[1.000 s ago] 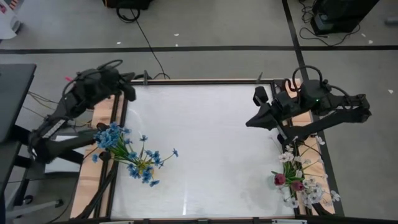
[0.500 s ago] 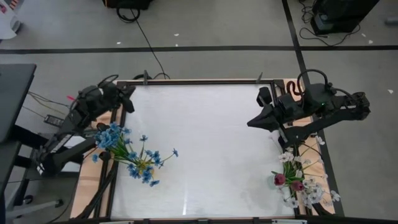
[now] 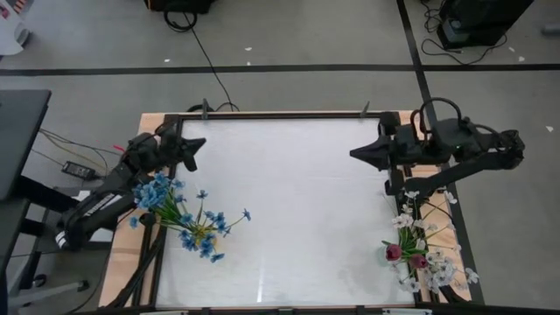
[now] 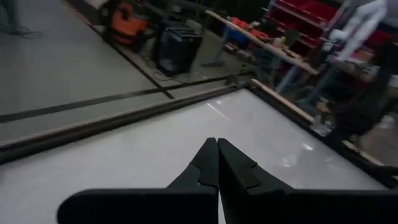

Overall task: Sort flowers into vase by color
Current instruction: Return to Home Position

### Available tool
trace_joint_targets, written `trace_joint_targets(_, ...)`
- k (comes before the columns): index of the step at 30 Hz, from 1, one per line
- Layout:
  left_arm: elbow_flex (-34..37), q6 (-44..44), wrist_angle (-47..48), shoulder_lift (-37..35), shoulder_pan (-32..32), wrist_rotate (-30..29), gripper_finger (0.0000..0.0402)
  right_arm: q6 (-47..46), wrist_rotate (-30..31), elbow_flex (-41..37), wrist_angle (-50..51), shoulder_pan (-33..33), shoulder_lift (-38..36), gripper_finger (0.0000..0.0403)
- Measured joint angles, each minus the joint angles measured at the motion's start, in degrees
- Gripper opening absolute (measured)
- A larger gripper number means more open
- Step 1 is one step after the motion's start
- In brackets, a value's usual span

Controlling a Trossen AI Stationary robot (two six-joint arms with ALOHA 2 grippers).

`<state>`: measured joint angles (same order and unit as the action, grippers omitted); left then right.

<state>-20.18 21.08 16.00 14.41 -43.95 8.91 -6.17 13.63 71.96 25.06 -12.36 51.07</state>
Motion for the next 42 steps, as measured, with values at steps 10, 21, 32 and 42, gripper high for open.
trace_joint_targets(10, 11.6, 4.7, -18.2, 0.2, 7.9, 1.8, 0.0002, -3.5, 0.4, -14.9, -11.7, 0.0, -7.4, 0.0003)
trace_joint_targets(21, 12.2, 2.8, -17.1, 0.7, 26.2, 0.0, 0.0001, -4.8, -0.1, -38.6, -40.6, 0.0, -12.1, 0.0004)
trace_joint_targets(32, 11.9, 0.2, -16.6, 0.2, 38.9, -4.4, 0.0001, -6.2, 0.2, -53.3, -55.5, 0.5, -8.6, 0.0004)
trace_joint_targets(42, 11.9, -3.2, -14.8, -4.6, 36.6, -4.1, 0.0, -6.3, -4.1, -56.5, -44.7, 7.4, -21.0, 0.0005)
